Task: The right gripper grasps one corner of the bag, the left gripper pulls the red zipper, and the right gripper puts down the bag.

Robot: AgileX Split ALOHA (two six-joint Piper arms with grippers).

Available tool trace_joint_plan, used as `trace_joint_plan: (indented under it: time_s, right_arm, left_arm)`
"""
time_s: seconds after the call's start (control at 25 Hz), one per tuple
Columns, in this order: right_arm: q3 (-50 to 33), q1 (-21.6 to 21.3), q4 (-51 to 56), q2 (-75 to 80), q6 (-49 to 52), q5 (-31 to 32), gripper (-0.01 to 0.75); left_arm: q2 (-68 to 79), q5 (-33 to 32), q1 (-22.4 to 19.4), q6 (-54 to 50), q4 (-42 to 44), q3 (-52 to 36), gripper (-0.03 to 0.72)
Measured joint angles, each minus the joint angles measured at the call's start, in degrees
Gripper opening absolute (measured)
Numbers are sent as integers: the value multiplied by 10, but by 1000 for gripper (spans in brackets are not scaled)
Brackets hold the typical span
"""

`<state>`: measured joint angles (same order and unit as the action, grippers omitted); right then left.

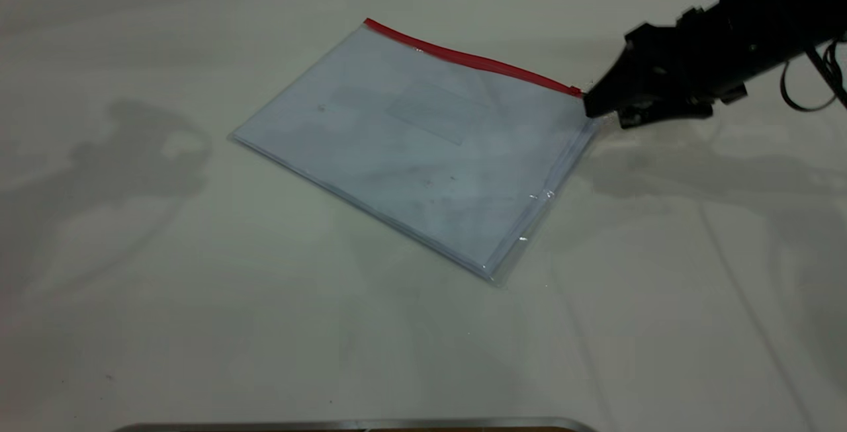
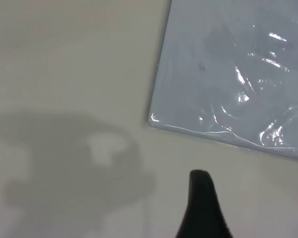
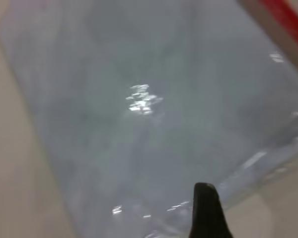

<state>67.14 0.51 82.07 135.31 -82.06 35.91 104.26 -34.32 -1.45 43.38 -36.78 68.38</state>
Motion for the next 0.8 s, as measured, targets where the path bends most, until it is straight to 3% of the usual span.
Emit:
trace_joint_plan:
  time_s: [0.16, 0.56, 0.8]
  right_arm:
    - [35, -24, 7, 46, -17, 16, 529]
    - [94, -25, 21, 107, -73, 41, 529]
    - [124, -25, 59, 136, -111, 97, 529]
  left_arm:
    - [0, 0, 0, 0, 0, 0, 589]
    - [0, -4, 0, 0, -1, 0, 589]
    - [0, -4, 0, 0, -10, 0, 589]
